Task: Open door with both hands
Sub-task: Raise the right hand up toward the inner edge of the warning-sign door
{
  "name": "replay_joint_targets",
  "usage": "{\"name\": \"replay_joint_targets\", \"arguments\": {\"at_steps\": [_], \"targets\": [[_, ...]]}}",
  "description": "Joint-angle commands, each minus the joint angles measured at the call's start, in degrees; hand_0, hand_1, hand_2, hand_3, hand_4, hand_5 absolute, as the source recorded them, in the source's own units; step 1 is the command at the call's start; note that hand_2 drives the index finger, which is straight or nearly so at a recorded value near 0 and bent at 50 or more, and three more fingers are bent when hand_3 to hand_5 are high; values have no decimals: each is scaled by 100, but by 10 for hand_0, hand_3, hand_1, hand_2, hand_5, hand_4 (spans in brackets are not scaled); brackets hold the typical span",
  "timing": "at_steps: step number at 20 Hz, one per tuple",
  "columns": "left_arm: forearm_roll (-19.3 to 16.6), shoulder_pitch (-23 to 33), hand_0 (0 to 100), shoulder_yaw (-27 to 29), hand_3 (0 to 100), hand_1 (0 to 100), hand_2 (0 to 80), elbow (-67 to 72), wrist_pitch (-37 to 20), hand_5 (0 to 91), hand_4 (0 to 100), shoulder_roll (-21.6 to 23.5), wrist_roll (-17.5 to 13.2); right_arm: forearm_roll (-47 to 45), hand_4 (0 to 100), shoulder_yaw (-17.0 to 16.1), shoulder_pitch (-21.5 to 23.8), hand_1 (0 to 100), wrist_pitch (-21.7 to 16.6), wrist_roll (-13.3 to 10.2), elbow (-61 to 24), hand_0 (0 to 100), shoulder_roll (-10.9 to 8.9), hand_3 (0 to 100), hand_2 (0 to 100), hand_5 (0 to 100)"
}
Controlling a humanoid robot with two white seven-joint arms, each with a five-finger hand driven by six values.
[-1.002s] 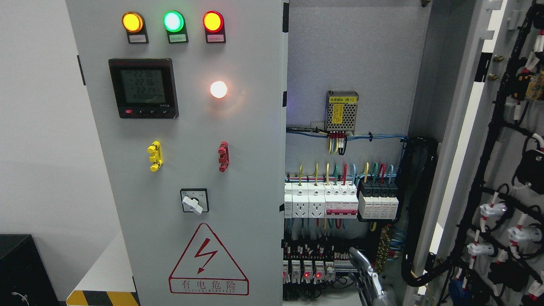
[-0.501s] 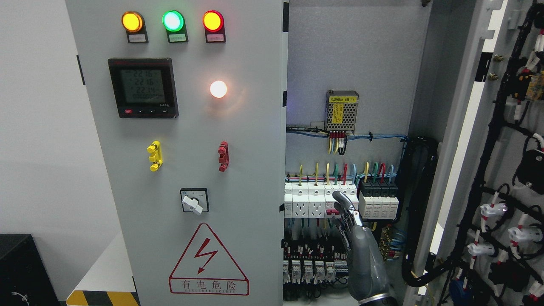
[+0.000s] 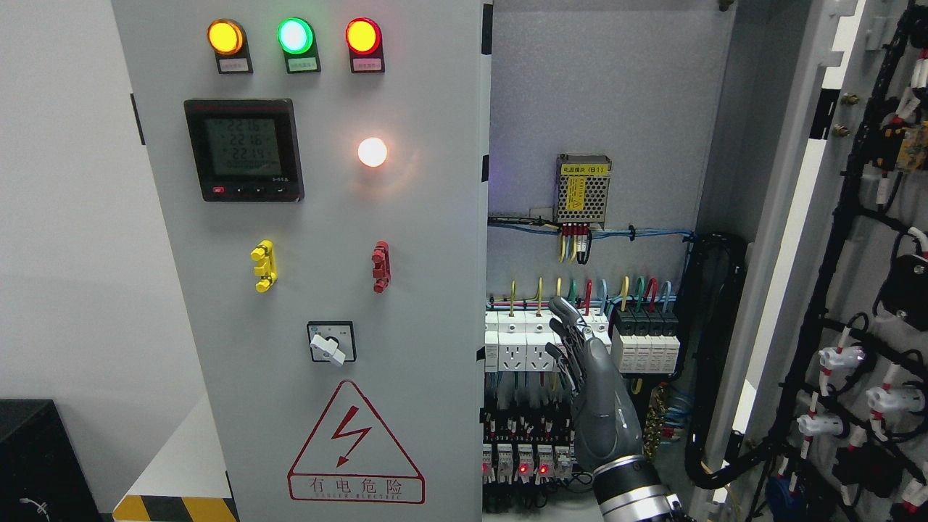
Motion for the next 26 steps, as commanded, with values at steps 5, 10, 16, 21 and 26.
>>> {"name": "replay_joint_targets", "arguments": {"at_steps": [5, 10, 16, 21, 26], "targets": [[1, 70, 0, -45, 0, 0, 0, 0, -4, 0, 0, -206, 2, -89, 0, -6, -487, 0, 8, 216, 954, 0, 34, 0, 0, 0], [1, 70, 0, -45, 0, 0, 0, 0, -4, 0, 0, -232, 2, -80, 0, -24, -628, 0, 16, 569, 1191, 0, 34, 0, 0, 0], [1, 70, 0, -45, 0, 0, 0, 0, -4, 0, 0, -399, 2, -89, 0, -129, -847, 0, 16, 578, 1473, 0, 16, 0, 0, 0], [1, 70, 0, -37, 0, 0, 0, 0, -4, 0, 0, -443, 2, -98, 0, -200, -1058, 0, 174, 587, 1578, 0, 16, 0, 0, 0], [1, 61, 0, -37, 0, 0, 0, -9, -4, 0, 0, -443, 2, -124, 0, -200, -1138, 0, 227, 595, 1605, 0, 16, 0, 0, 0]]}}
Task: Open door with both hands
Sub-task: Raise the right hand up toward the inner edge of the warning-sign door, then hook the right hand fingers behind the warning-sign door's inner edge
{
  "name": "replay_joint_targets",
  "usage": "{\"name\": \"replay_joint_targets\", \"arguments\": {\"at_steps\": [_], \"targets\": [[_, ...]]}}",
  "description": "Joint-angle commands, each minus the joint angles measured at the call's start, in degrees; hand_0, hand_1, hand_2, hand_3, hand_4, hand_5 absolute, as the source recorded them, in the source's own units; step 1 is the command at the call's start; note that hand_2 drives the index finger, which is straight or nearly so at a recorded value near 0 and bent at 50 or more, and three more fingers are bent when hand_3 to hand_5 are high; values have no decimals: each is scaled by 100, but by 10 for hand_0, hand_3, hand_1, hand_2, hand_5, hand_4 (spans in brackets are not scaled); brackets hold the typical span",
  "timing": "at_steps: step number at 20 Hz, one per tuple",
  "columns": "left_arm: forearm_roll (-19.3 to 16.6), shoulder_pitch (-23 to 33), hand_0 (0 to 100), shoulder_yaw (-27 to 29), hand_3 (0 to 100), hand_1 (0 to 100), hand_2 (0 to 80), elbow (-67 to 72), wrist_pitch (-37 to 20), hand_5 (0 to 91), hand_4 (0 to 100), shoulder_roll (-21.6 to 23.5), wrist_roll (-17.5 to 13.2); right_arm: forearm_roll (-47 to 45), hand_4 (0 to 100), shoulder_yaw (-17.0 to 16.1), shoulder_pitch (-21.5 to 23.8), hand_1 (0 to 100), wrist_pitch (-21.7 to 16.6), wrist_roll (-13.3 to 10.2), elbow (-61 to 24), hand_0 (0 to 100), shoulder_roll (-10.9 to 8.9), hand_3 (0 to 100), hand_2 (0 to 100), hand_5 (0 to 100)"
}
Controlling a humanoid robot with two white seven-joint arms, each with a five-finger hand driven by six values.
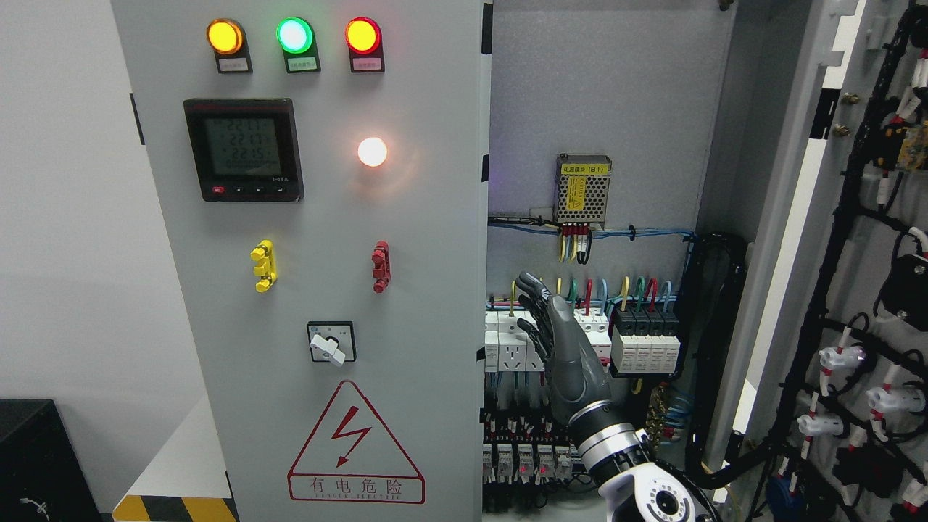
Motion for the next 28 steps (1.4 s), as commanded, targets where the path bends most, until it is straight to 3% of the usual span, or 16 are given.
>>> {"name": "replay_joint_targets", "arguments": {"at_steps": [1, 12, 15, 25, 28], "targets": [[-7, 62, 0, 10, 0, 0, 0, -7, 0, 0, 0, -99, -3, -93, 0, -74, -148, 0, 25, 11, 297, 0, -3, 0, 0, 0], [1, 62, 0, 10, 0, 0, 0, -7, 0, 0, 0, -99, -3, -437, 0, -74, -385, 0, 227, 72, 350, 0, -3, 0, 0, 0], [-7, 62, 0, 10, 0, 0, 0, -7, 0, 0, 0, -99, -12, -454, 0, -74, -403, 0, 244, 608, 332, 0, -3, 0, 0, 0], [1, 62, 0, 10, 0, 0, 0, -7, 0, 0, 0, -99, -12, -797, 0, -363, -420, 0, 596, 741, 332, 0, -3, 0, 0, 0], [1, 62, 0, 10, 0, 0, 0, -7, 0, 0, 0, -99, -12, -797, 0, -364, -429, 0, 622, 1152, 332, 0, -3, 0, 0, 0]]}}
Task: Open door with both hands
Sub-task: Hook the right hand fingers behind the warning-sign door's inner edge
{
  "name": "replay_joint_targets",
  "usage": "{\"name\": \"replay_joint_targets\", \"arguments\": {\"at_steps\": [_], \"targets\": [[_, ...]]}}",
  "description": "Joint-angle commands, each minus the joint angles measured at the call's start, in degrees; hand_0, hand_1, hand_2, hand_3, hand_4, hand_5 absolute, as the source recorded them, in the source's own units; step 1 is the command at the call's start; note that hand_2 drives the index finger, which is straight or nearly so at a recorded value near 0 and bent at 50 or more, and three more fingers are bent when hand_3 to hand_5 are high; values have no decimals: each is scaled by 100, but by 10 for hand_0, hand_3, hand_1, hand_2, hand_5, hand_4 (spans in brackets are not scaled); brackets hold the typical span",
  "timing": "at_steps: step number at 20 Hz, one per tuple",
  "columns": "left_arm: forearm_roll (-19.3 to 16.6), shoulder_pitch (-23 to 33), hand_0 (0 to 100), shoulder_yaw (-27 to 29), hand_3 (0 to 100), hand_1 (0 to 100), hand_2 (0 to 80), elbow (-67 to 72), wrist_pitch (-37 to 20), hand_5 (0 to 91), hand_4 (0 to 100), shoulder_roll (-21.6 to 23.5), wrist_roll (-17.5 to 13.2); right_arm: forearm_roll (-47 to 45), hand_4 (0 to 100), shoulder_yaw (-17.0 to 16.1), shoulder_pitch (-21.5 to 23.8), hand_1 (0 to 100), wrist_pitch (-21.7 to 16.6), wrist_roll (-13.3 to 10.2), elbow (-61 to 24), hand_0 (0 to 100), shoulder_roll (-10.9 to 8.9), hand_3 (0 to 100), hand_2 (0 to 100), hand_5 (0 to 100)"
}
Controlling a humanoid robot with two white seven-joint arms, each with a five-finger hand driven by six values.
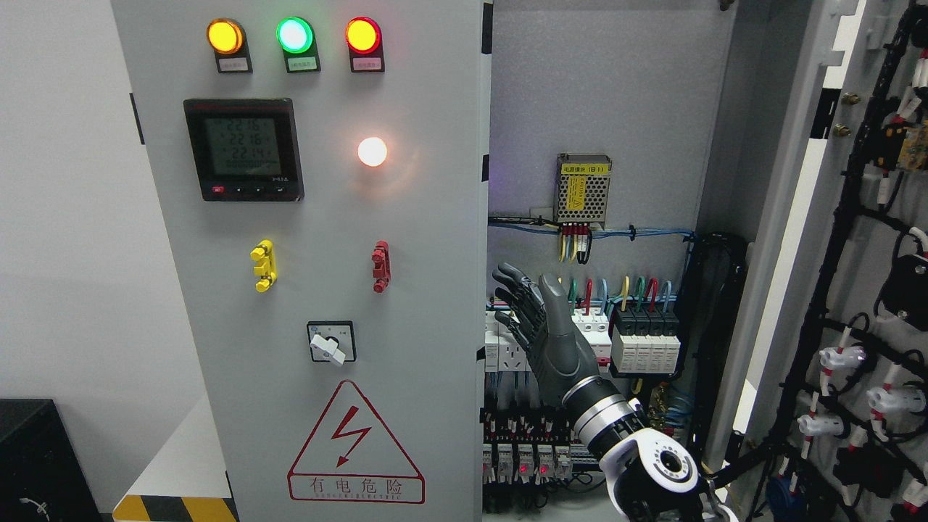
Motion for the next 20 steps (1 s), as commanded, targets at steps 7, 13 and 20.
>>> {"name": "replay_joint_targets", "arguments": {"at_steps": [7, 13, 20], "targets": [[2, 62, 0, 2, 0, 0, 0, 0, 1, 0, 0, -9, 0, -171, 0, -193, -153, 0, 211, 566, 75, 0, -2, 0, 0, 0], [2, 62, 0, 2, 0, 0, 0, 0, 1, 0, 0, -9, 0, -198, 0, -202, -249, 0, 238, 813, 145, 0, -10, 0, 0, 0], [2, 62, 0, 2, 0, 0, 0, 0, 1, 0, 0, -9, 0, -207, 0, -421, -355, 0, 238, 1287, 418, 0, -19, 0, 0, 0]]}}
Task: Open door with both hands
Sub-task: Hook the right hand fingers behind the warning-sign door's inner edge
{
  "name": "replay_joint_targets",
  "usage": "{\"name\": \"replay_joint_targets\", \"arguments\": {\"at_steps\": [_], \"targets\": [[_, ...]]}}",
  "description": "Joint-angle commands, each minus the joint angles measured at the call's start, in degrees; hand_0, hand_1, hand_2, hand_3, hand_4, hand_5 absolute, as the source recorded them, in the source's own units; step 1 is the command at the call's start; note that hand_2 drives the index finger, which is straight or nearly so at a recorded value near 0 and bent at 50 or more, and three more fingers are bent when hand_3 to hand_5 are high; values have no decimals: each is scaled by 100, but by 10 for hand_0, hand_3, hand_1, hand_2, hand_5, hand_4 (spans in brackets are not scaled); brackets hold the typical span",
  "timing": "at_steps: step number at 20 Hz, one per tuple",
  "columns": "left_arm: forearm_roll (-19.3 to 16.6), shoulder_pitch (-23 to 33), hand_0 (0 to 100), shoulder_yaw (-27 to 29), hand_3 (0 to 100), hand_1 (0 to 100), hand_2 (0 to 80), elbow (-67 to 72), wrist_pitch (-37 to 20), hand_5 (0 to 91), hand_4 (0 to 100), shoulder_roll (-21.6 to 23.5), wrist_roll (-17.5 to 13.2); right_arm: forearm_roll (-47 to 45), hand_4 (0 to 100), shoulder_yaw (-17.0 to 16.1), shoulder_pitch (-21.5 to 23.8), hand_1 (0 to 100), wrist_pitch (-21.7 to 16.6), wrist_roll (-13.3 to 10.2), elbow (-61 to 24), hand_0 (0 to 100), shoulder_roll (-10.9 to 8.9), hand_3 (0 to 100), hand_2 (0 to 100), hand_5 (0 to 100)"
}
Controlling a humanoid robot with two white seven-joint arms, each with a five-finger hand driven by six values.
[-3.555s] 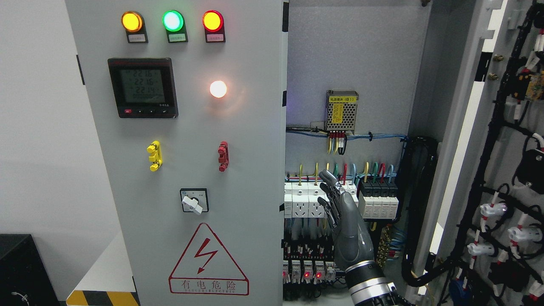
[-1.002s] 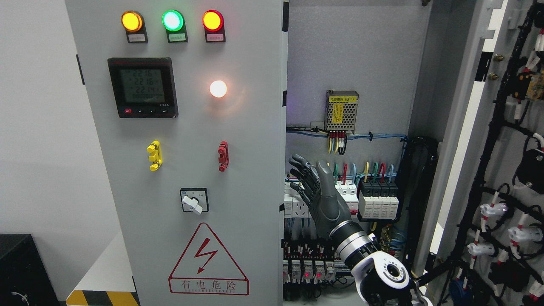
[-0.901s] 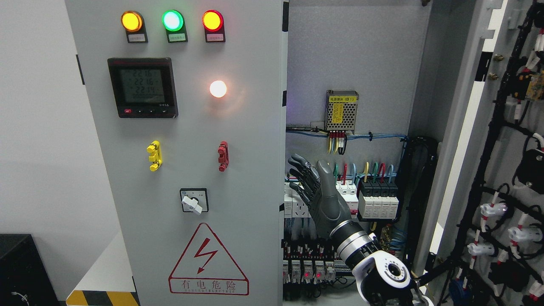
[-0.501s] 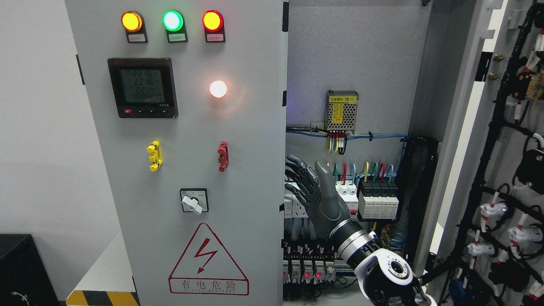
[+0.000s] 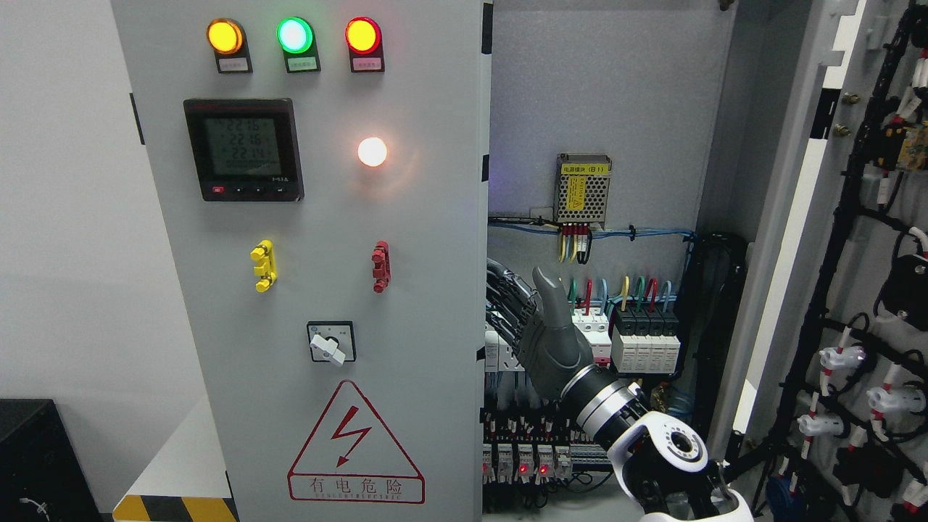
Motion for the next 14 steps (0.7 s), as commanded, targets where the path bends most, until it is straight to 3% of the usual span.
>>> {"name": "replay_joint_targets", "arguments": {"at_steps": [1, 5, 8, 12, 14], "targets": [[1, 62, 0, 0, 0, 0, 0, 0, 1, 0, 0, -2, 16, -16, 0, -179, -108, 0, 3, 142, 224, 0, -9, 0, 0, 0], [-8, 62, 0, 0, 0, 0, 0, 0, 1, 0, 0, -2, 16, -16, 0, -215, -214, 0, 12, 159, 374, 0, -18, 0, 0, 0], [1, 62, 0, 0, 0, 0, 0, 0, 1, 0, 0, -2, 16, -16, 0, -215, -241, 0, 82, 510, 427, 0, -18, 0, 0, 0], [1, 62, 0, 0, 0, 0, 0, 0, 1, 0, 0, -2, 16, -33, 0, -338, -276, 0, 266, 572, 505, 0, -27, 0, 0, 0], [1, 62, 0, 0, 0, 0, 0, 0, 1, 0, 0, -2, 16, -155, 0, -338, -319, 0, 328, 721, 532, 0, -27, 0, 0, 0]]}}
